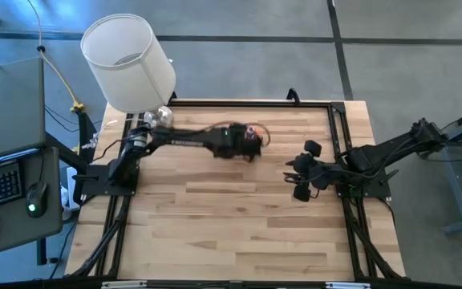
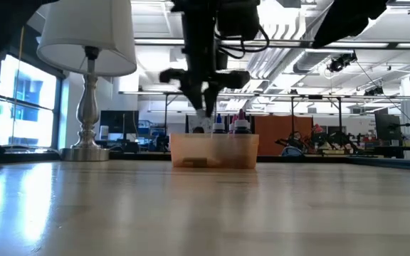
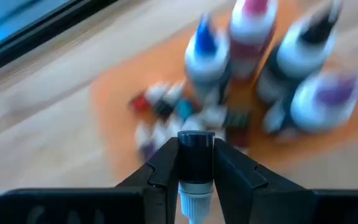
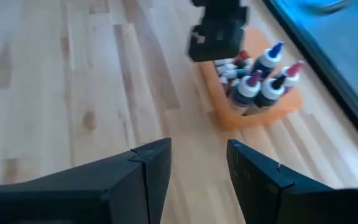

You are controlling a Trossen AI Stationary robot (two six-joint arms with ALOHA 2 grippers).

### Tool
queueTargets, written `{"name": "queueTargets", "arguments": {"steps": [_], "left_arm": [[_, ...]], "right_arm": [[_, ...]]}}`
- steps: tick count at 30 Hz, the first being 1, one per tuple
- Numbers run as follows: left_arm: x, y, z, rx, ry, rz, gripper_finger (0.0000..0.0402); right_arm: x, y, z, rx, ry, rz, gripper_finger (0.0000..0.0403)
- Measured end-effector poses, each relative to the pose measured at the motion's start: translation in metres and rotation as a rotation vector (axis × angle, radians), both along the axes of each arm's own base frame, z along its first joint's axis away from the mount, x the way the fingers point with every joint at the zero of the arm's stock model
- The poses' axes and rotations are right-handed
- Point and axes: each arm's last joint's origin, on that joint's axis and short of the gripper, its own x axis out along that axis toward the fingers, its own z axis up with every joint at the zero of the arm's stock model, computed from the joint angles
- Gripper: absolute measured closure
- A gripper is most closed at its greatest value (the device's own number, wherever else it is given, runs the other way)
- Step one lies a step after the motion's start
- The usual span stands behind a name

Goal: Pick & Place food coloring
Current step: Put the small red food coloring bottle into the bin, then return To Home Position

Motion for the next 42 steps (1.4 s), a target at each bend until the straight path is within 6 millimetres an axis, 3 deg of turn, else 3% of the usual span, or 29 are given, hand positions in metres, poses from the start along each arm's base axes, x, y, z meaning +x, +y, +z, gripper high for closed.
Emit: {"name": "queueTargets", "arguments": {"steps": [4, 8, 12, 16, 20, 24, 27, 29, 34, 35, 38, 42], "left_arm": [[0.006, 0.032, 0.001, -0.047, -0.053, -0.035, 0.0313], [0.004, 0.049, -0.003, -0.058, -0.052, -0.007, 0.0297], [0.002, 0.054, -0.012, -0.087, 0.003, -0.011, 0.0275], [0.004, 0.054, -0.009, -0.095, -0.009, -0.041, 0.0252], [-0.001, 0.045, -0.002, -0.214, 0.057, -0.161, 0.0246], [-0.031, 0.02, 0.05, -0.165, 0.163, -0.183, 0.0245], [-0.066, -0.005, 0.089, -0.101, 0.287, -0.205, 0.0245], [-0.077, -0.021, 0.113, -0.058, 0.204, -0.271, 0.0245], [-0.136, -0.059, 0.173, -0.01, 0.068, -0.48, 0.0245], [-0.156, -0.066, 0.184, 0.028, 0.033, -0.496, 0.0245], [-0.192, -0.086, 0.192, 0.114, -0.015, -0.555, 0.0245], [-0.245, -0.1, 0.176, 0.155, -0.079, -0.592, 0.0245]], "right_arm": [[-0.003, 0.001, -0.003, -0.023, 0.033, -0.007, 0.0254], [-0.004, 0.001, -0.004, -0.003, 0.046, -0.021, 0.0254], [-0.005, 0.0, -0.005, 0.005, 0.045, -0.05, 0.0254], [-0.005, 0.0, -0.005, 0.022, 0.039, -0.065, 0.0254], [-0.006, 0.0, -0.005, 0.023, 0.045, -0.071, 0.0254], [-0.015, 0.001, -0.01, -0.021, 0.101, -0.109, 0.0254], [-0.028, -0.002, -0.011, -0.136, 0.112, -0.213, 0.0254], [-0.04, -0.007, -0.01, -0.171, 0.106, -0.289, 0.0254], [-0.064, -0.016, 0.0, -0.074, 0.073, -0.32, 0.0254], [-0.068, -0.017, 0.003, -0.062, 0.057, -0.304, 0.0254], [-0.08, -0.019, 0.01, -0.065, 0.016, -0.219, 0.0254], [-0.09, -0.017, 0.019, -0.077, -0.049, -0.104, 0.0254]]}}
